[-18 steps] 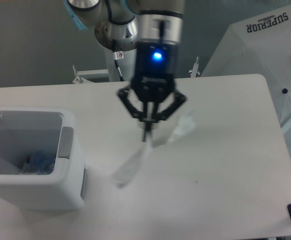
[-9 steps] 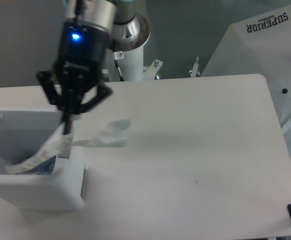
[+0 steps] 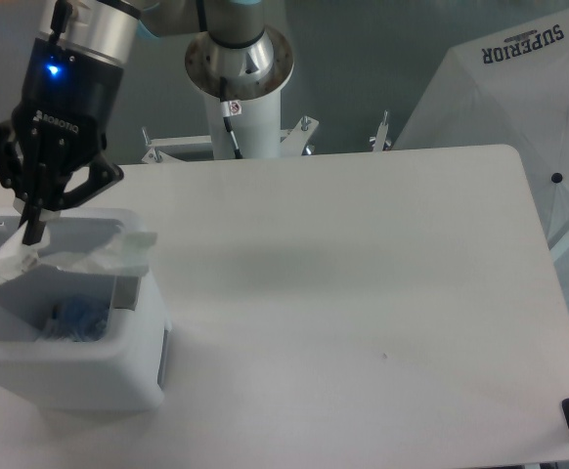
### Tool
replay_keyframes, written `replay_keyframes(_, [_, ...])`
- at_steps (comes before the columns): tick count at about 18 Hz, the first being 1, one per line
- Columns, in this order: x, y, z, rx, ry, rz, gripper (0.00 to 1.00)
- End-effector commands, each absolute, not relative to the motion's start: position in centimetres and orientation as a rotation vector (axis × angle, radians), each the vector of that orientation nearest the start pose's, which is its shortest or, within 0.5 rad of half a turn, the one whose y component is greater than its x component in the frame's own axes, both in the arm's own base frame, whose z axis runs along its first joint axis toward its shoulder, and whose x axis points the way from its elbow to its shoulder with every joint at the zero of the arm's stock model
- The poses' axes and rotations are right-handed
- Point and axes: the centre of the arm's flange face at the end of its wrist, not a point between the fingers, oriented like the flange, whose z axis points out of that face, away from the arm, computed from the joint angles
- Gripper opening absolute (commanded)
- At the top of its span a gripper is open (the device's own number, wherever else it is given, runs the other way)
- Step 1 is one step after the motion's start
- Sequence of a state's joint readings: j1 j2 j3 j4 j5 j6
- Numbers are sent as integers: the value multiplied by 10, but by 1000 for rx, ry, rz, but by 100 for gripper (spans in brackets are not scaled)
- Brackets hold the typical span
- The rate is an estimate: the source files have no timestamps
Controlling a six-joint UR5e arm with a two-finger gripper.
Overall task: Place the trash in the trash can
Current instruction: 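Lift the bag and carry it over the trash bin, then lower the bag into the bin and open the gripper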
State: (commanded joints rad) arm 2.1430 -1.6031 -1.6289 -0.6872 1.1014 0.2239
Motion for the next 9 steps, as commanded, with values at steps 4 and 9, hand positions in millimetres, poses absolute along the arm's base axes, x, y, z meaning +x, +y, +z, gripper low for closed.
replay_keyframes(4, [-141,553,540,-2276,-178,-155,0])
replay_keyframes(9, [-134,568,518,-2313,-173,-196,0])
